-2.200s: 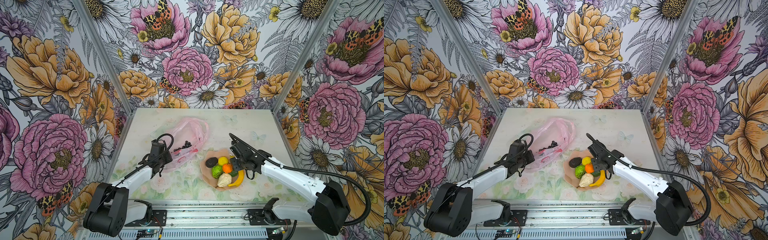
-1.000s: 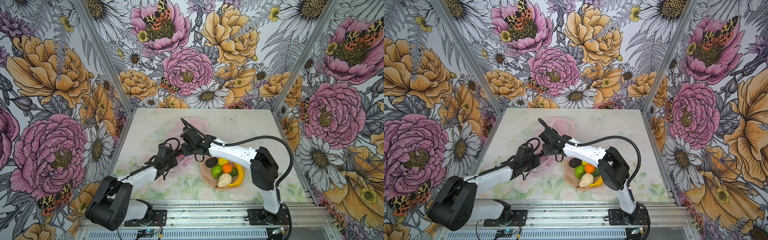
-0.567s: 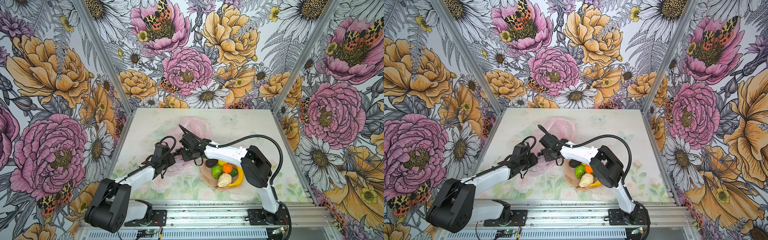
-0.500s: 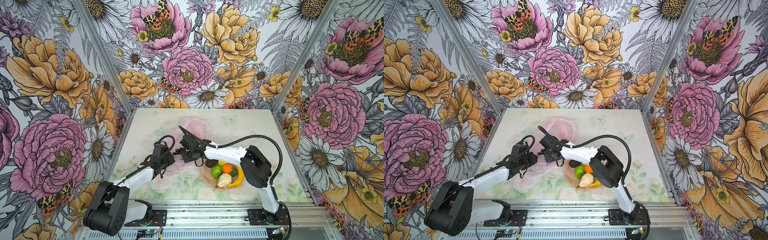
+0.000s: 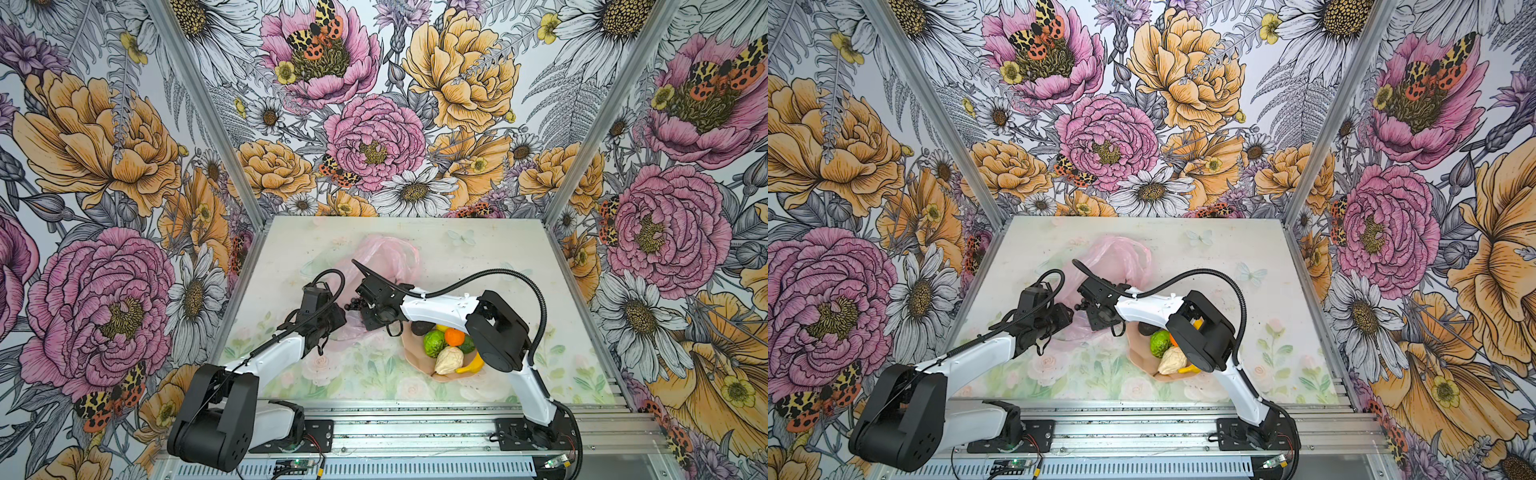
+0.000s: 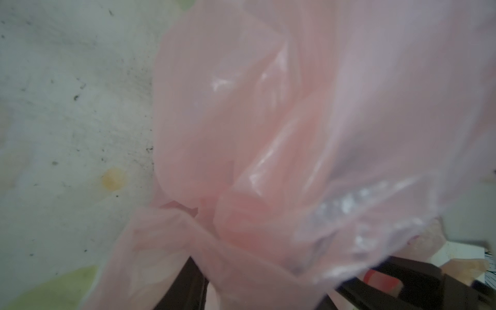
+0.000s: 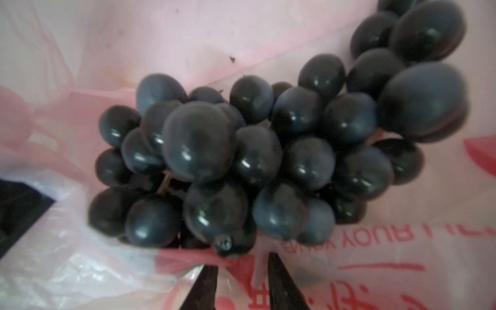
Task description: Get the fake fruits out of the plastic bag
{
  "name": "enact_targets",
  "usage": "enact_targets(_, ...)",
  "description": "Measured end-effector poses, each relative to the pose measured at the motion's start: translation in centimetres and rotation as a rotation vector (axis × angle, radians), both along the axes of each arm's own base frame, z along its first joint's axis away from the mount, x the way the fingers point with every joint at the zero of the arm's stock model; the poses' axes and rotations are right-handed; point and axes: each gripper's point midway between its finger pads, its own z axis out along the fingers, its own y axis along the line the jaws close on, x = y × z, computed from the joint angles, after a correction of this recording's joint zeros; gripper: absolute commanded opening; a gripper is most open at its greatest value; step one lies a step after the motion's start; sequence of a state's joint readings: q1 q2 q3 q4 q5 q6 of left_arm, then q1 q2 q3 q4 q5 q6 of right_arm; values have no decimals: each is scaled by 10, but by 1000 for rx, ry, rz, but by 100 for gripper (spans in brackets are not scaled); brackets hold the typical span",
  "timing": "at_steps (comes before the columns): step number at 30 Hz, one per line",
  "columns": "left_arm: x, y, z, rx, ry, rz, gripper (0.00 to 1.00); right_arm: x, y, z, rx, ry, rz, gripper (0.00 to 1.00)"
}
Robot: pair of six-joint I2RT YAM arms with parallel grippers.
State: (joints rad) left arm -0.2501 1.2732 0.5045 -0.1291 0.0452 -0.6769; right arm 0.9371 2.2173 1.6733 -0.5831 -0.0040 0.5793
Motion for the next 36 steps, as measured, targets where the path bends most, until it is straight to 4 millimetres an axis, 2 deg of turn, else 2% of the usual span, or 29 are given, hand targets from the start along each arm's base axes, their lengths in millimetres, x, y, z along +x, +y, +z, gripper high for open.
enact_targets(5,-7,5,-17,1,56,14,28,15,18,6,31,-27,16,34)
enact_targets(11,-3,12,-30,-24,94,47,18,46,39,9,75,-66,22,35)
enact_targets(15,1,8,-31,-47,87,45,17,60,29,7,67,-75,14,38)
enact_targets(22,2,6,-32,-75,59,50,15,50,8,3,12,-83,44,38)
enact_targets(25,4,4,-32,-85,53,48,15,48,7,7,8,-93,55,39)
enact_targets(30,5,3,-32,-90,50,46,14,47,12,30,39,-122,63,45)
enact_targets(36,-1,-11,-29,-91,44,2,13,53,13,84,127,-176,6,61)
